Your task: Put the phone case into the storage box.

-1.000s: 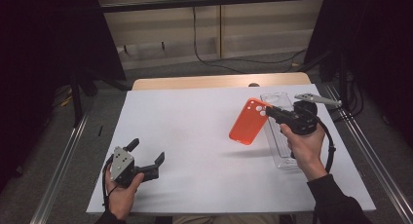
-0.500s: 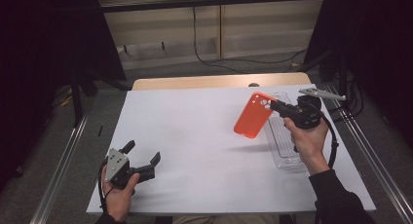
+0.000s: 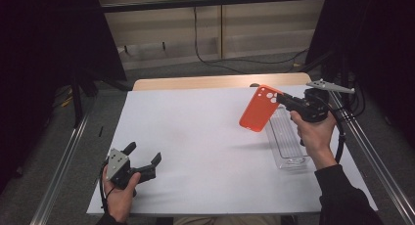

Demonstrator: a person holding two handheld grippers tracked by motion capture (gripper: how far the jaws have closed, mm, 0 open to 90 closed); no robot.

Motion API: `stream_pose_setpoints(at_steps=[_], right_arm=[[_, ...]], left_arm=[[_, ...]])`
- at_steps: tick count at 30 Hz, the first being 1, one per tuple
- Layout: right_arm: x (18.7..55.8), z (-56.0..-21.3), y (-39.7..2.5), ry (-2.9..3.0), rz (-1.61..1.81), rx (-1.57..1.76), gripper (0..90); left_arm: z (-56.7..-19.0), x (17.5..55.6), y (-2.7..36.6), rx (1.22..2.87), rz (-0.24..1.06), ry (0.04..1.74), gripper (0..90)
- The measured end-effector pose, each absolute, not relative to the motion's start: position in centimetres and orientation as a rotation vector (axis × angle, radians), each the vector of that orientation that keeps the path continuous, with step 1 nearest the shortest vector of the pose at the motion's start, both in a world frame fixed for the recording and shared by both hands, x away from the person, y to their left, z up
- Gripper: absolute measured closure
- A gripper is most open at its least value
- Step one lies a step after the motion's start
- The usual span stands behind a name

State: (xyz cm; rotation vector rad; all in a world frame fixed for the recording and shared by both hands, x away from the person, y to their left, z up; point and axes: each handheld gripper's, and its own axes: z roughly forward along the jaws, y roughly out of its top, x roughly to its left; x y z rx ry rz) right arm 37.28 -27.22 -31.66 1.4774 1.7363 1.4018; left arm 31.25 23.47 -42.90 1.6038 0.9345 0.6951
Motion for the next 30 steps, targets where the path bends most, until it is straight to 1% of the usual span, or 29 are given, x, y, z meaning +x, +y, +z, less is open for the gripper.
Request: stream_pose_setpoints(at_steps=[7,14,30], right_arm=[[37.6,-31.1,-27.8,1.72,1.394,1.471,82.9],[37.9,-31.1,-28.4,1.702,1.377,1.48,82.9],[39.2,-30.5,-30.2,1.645,1.346,1.491,82.9]], left_arm=[[-42.9,31.3,23.5,1.608,0.688,0.931,3.0],[-42.8,31.2,23.5,1.603,0.712,0.938,3.0],[-42.8,31.2,23.2,1.616,0.683,0.914,3.9]])
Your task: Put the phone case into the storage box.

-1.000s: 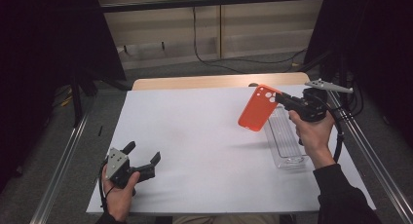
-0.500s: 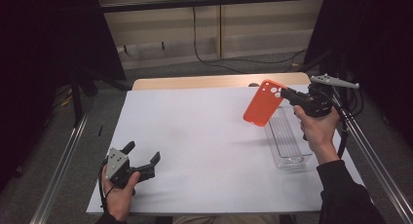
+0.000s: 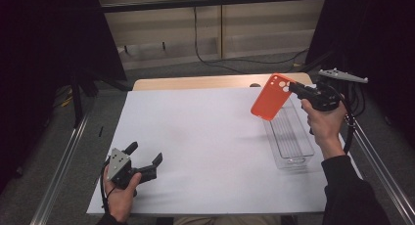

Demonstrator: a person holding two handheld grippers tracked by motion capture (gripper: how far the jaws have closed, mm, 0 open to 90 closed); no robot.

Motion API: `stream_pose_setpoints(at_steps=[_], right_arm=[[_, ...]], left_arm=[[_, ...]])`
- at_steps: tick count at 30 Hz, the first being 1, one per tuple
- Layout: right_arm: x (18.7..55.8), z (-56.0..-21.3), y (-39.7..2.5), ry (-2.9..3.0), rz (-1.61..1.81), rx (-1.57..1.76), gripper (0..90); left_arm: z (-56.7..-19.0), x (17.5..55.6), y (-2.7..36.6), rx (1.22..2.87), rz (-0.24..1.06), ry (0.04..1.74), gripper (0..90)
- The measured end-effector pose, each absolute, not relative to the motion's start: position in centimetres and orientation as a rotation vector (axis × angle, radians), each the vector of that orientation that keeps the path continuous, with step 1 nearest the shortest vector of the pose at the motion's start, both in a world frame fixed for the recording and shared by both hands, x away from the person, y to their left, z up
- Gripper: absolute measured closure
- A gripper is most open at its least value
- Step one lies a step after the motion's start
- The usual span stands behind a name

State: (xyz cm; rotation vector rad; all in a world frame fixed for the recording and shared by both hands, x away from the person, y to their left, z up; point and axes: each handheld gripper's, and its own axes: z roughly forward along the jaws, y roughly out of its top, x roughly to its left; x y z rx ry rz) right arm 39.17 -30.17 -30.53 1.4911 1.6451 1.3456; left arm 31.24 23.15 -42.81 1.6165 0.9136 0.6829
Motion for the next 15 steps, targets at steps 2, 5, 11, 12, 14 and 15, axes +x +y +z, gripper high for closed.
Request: stream_pose_setpoints(at_steps=[2,5,11,12,14,15], right_arm=[[39.4,-30.5,-30.4,1.639,1.341,1.496,82.9],[39.6,-30.4,-30.7,1.63,1.331,1.506,82.9],[40.2,-30.4,-31.3,1.616,1.296,1.519,82.9],[40.3,-30.4,-31.4,1.615,1.292,1.519,82.9],[40.5,-30.4,-31.6,1.609,1.285,1.519,82.9],[40.6,-30.4,-31.6,1.609,1.278,1.518,82.9]], left_arm=[[-42.8,31.2,23.1,1.618,0.686,0.91,3.9],[-42.8,31.2,23.1,1.618,0.688,0.908,3.9],[-42.8,31.2,23.1,1.626,0.684,0.904,4.2],[-42.8,31.2,23.1,1.625,0.683,0.903,4.2],[-42.8,31.2,23.1,1.624,0.685,0.903,4.2],[-42.8,31.2,23.1,1.625,0.684,0.903,4.2]])
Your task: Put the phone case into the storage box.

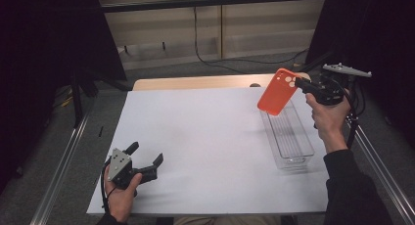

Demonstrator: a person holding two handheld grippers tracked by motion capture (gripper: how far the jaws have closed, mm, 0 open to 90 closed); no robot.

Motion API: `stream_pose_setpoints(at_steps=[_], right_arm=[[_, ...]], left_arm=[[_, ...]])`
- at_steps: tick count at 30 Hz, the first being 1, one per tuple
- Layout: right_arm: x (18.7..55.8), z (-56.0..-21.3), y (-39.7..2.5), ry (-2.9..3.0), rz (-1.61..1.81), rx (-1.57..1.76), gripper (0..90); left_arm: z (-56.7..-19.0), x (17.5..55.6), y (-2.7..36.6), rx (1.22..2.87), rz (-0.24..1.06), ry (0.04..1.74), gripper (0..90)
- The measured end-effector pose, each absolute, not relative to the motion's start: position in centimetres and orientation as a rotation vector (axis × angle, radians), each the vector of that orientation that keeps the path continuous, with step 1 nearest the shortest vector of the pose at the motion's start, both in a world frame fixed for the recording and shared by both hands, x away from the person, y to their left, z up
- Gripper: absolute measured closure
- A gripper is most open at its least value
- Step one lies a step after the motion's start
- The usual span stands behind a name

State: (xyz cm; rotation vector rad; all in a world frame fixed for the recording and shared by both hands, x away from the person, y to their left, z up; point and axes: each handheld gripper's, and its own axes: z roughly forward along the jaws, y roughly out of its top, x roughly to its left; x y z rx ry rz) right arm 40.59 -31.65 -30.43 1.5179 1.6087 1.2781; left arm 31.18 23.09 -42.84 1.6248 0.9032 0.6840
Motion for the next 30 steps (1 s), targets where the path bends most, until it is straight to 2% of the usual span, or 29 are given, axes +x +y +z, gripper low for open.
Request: stream_pose_setpoints(at_steps=[30], right_arm=[[44.1,-31.6,-32.8,1.574,1.16,1.517,83.0]], left_arm=[[-42.8,31.1,23.1,1.619,0.669,0.888,4.8]])
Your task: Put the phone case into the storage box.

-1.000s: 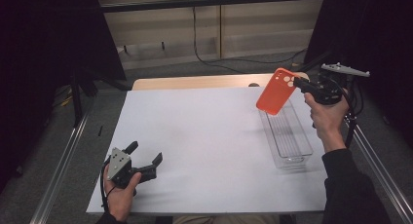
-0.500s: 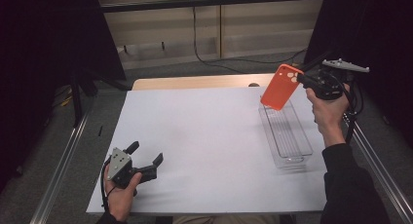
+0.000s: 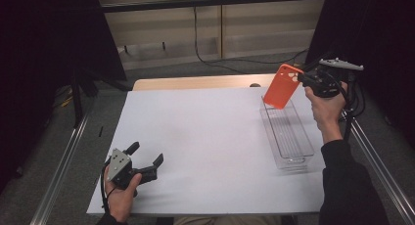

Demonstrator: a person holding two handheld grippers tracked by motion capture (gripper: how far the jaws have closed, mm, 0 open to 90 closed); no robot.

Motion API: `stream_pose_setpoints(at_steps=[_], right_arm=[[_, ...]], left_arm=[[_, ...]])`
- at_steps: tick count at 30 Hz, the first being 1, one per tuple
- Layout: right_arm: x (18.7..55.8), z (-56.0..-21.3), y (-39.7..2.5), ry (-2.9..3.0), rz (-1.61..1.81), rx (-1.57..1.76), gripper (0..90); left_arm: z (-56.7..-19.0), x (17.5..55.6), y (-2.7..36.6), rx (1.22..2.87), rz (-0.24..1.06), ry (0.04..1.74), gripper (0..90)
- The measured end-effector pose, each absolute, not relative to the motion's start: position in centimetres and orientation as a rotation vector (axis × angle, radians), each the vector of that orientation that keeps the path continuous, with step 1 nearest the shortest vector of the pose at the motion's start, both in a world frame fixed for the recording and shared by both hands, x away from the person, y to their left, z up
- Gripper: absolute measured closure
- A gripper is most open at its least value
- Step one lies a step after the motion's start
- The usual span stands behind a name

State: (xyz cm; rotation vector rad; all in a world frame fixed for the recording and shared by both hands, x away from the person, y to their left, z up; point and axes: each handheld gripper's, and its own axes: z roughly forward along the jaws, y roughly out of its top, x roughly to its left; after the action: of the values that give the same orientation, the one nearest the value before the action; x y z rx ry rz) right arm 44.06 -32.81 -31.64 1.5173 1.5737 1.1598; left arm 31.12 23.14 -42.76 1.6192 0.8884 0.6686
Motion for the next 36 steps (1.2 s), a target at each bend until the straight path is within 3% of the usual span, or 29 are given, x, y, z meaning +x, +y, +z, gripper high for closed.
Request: stream_pose_setpoints(at_steps=[36], right_arm=[[46.2,-34.9,-31.7,1.62,0.942,1.49,83.0]], left_arm=[[-42.8,31.2,23.2,1.628,0.669,0.897,4.3]])
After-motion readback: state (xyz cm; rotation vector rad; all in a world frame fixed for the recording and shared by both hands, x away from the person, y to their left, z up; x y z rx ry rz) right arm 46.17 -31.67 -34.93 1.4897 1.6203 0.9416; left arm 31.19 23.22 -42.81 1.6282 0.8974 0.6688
